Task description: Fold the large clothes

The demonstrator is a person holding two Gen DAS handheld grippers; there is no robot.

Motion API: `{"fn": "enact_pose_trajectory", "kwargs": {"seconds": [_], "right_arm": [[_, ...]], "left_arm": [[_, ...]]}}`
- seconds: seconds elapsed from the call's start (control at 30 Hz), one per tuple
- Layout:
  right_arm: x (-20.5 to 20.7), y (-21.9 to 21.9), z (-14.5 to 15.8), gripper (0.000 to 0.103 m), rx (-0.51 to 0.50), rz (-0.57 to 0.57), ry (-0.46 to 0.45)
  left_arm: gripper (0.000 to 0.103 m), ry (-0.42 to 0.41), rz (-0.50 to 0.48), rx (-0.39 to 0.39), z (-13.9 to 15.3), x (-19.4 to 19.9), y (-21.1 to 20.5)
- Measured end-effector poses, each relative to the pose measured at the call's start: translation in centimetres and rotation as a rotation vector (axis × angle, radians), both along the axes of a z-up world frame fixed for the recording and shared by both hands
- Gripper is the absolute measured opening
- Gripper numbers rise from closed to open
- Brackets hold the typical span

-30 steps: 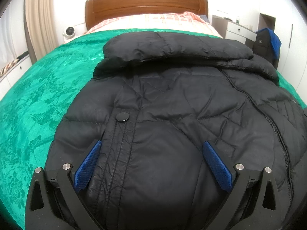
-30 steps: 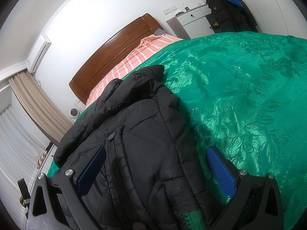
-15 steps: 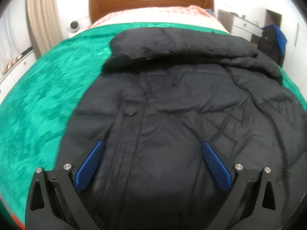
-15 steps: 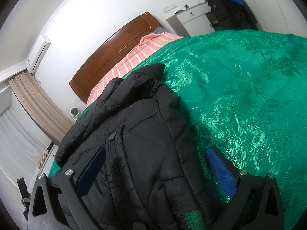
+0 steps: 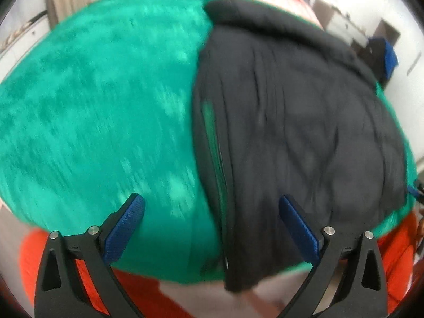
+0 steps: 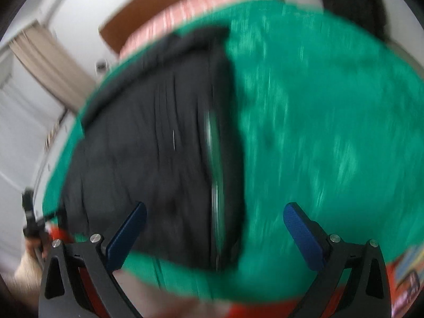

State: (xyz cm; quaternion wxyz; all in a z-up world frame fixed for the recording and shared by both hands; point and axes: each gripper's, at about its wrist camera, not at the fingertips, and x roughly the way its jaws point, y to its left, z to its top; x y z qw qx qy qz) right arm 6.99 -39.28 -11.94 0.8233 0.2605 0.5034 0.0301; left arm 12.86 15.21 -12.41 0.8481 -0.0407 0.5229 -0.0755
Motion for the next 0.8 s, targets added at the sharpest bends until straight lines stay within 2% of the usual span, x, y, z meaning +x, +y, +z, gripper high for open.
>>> {"fn": "enact_pose_trajectory", "kwargs": {"seconds": [0.03, 0.07, 0.1, 0.13, 0.17, 0.2, 0.23, 0.27, 0.3, 0.43, 0.53, 0.6, 0.63, 0.73, 0.8], "right_arm": [[-0.7, 0.6, -0.5, 0.093, 0.011, 0.027, 0.016], [-1.0, 1.0, -0.8, 0.082, 0.012, 0.047, 0.023], [-1.0, 1.7, -0.9, 0.073, 0.003, 0.076, 0.037], [-0.9, 2.1, -0.9, 0.044, -0.004, 0.089, 0.049], [-0.6, 2.2, -0.9, 0.032, -0.021, 0.086, 0.064], [-0.4, 2.3, -0.7, 0.028, -0.021, 0.083, 0.072], [-0.4, 2.3, -0.4, 0.022, -0.012, 0.087, 0.066], [-0.6, 2.4, -0.1, 0.021, -0.015, 0.089, 0.060], [-0.9, 2.3, 0.5, 0.020, -0.024, 0.092, 0.056], [-4.4, 1.6, 3.7, 0.018, 0.002, 0.097, 0.038], [-7.4, 1.3, 5.6, 0.018, 0.045, 0.127, 0.075], [-9.8, 1.2, 6.6, 0.018, 0.115, 0.117, 0.093], [-10.5, 0.8, 7.1, 0.018, 0.160, 0.099, 0.085], [-10.5, -0.8, 10.1, 0.017, 0.275, 0.041, -0.014], [-8.2, -2.0, 13.3, 0.017, 0.301, 0.039, -0.128]], "left_arm": [[0.100, -0.007, -0.016, 0.022, -0.3, -0.6, -0.4], [0.094, -0.012, -0.028, 0.036, -0.3, -0.8, -0.8], [0.079, -0.015, -0.048, 0.041, -0.2, -0.9, -1.1], [0.070, -0.008, -0.078, 0.027, 0.0, -0.9, -1.5], [0.048, 0.001, -0.096, 0.018, 0.1, -0.9, -1.8], [0.033, 0.011, -0.117, 0.024, 0.3, -1.0, -2.3], [0.027, 0.002, -0.120, 0.050, 0.6, -1.1, -2.5], [0.019, -0.001, -0.127, 0.062, 0.9, -1.2, -2.7], [0.016, -0.002, -0.124, 0.053, 1.4, -1.5, -2.4], [0.015, 0.039, -0.120, -0.050, 3.0, -3.7, -0.5], [0.014, 0.102, -0.157, -0.064, 3.4, -7.1, 0.7], [0.014, 0.133, -0.163, -0.093, 4.0, -8.8, 1.9], [0.014, 0.143, -0.149, -0.135, 4.9, -9.5, 2.8], [0.013, 0.093, -0.100, -0.276, 9.4, -8.5, 5.4], [0.013, 0.023, -0.104, -0.311, 12.5, -6.9, 6.0]]}}
